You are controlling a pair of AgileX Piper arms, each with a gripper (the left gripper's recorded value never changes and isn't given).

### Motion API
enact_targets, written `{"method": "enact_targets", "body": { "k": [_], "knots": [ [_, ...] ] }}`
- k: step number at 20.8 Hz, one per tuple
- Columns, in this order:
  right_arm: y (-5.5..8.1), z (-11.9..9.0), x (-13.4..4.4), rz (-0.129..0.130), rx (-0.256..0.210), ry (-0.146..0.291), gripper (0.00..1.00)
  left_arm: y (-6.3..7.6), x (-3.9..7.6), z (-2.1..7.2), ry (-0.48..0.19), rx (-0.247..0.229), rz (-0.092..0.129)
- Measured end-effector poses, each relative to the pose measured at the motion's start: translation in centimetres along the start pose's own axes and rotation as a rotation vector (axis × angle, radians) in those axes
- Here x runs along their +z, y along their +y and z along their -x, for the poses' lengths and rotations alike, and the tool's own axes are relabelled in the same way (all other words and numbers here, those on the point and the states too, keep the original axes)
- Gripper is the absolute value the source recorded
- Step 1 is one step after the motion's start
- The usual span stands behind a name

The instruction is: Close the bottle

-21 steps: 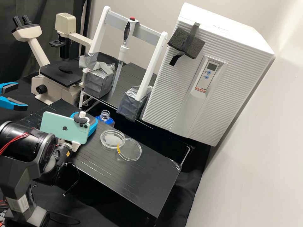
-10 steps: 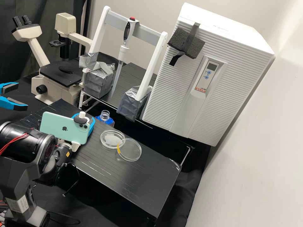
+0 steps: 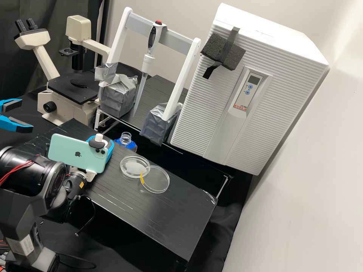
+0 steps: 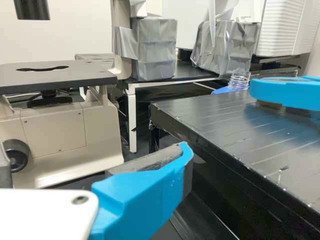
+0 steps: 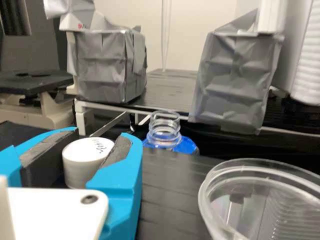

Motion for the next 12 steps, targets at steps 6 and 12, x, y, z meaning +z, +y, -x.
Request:
{"method": "enact_targets", "body": {
  "k": [6, 12],
  "knots": [
    [1.9, -0.4, -0.6, 0.003, 0.09, 0.028, 0.0, 0.0, 0.0, -0.01, 0.001, -0.001, -0.003],
    [3.0, -3.1, -1.4, 0.002, 0.132, 0.059, 0.0, 0.1, -0.2, -0.01, 0.018, 0.01, 0.003]
  ]
}}
